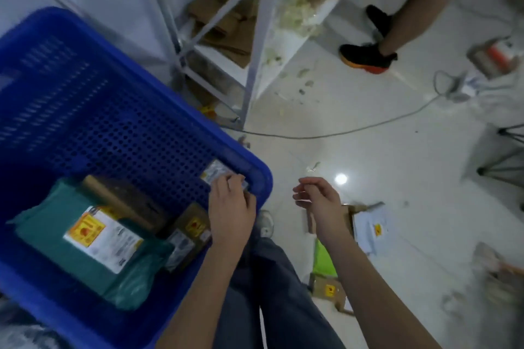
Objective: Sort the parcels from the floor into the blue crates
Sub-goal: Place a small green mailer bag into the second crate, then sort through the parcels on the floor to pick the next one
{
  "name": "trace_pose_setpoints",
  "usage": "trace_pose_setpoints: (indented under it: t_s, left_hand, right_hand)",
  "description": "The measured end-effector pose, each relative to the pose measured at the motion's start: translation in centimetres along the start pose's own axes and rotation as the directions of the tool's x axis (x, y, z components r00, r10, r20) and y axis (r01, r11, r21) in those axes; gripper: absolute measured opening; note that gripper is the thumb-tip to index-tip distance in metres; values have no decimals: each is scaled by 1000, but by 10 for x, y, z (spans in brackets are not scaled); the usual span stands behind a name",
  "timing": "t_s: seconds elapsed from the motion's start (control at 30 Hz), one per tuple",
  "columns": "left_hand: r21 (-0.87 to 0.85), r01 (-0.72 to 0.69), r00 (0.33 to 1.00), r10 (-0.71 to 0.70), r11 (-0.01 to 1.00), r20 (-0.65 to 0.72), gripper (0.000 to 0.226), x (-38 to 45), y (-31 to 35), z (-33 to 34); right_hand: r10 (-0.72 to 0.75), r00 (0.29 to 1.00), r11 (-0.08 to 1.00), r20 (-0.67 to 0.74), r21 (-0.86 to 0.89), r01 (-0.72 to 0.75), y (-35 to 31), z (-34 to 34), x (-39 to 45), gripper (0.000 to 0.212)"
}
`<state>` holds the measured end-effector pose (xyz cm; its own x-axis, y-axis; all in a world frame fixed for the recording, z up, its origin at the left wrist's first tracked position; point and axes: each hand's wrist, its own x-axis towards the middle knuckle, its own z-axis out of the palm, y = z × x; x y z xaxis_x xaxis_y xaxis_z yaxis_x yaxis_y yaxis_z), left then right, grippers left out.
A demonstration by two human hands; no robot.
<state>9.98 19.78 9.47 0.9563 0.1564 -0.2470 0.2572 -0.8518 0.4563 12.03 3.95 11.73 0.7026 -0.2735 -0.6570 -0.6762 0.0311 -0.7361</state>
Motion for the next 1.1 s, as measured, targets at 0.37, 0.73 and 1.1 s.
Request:
trace_pose_setpoints:
  t_s: [0.37,0.73,1.1]
  left_hand:
    - [372,-331,944,297,867,146,22,13,69,103]
    - [461,-251,692,-175,851,700,38,4,87,324]
    - [199,-354,576,46,914,816,71,111,53,597]
  right_hand:
    - [576,788,817,-218,160,-554,141,-181,32,9]
    - [663,733,738,-152,-36,-674,243,-287,143,8]
    - [688,714,718,-131,-23,-696,438,-273,328,20]
